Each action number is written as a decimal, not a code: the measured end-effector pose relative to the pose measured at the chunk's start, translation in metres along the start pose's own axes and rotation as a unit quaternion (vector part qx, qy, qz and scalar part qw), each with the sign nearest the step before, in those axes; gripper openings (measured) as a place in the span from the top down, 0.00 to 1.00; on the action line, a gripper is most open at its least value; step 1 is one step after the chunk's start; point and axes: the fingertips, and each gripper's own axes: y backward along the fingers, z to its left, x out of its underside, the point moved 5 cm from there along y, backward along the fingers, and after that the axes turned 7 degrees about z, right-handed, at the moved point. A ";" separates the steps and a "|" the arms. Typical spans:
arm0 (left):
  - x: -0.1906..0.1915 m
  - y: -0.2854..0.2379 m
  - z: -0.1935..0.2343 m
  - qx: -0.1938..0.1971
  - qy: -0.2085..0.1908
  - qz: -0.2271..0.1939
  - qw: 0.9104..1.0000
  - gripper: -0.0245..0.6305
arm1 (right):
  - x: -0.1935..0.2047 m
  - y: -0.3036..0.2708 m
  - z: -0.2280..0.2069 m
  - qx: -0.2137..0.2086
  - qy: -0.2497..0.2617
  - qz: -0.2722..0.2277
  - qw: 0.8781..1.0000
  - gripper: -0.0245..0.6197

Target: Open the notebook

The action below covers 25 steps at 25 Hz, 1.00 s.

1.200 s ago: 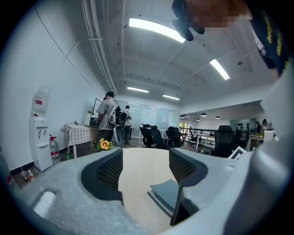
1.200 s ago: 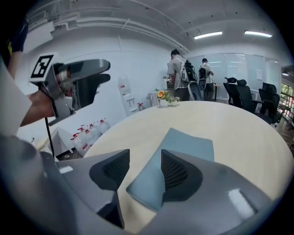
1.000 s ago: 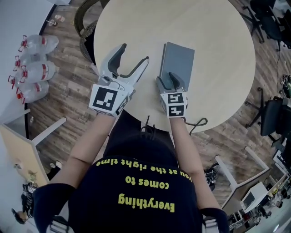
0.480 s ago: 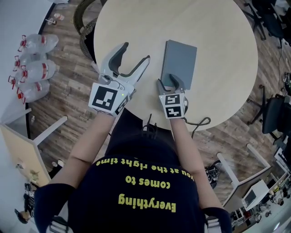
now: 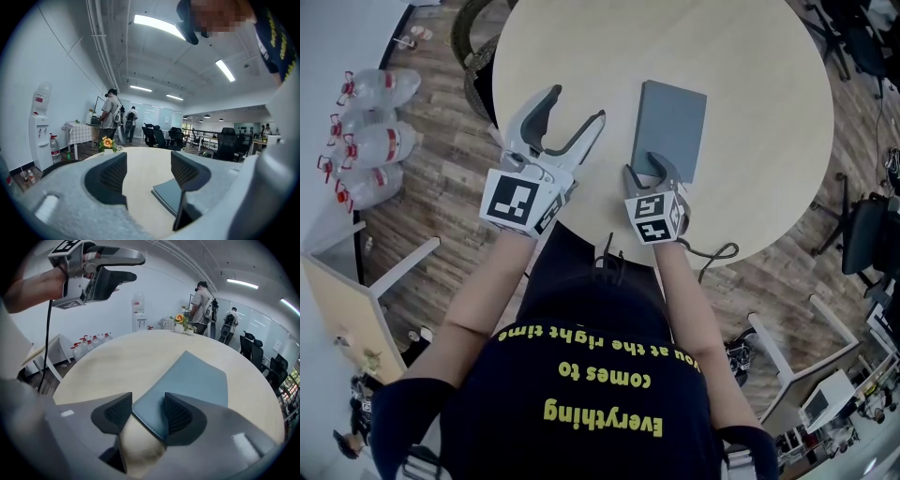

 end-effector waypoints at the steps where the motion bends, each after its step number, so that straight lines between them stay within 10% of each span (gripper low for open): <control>1: 0.001 0.000 0.000 -0.001 0.000 0.000 1.000 0.50 | 0.000 0.000 0.000 0.000 0.002 0.000 1.000 0.61; 25: 0.003 0.005 0.003 -0.011 0.015 0.001 1.000 0.53 | 0.003 -0.002 0.007 0.047 0.098 0.014 0.994 0.61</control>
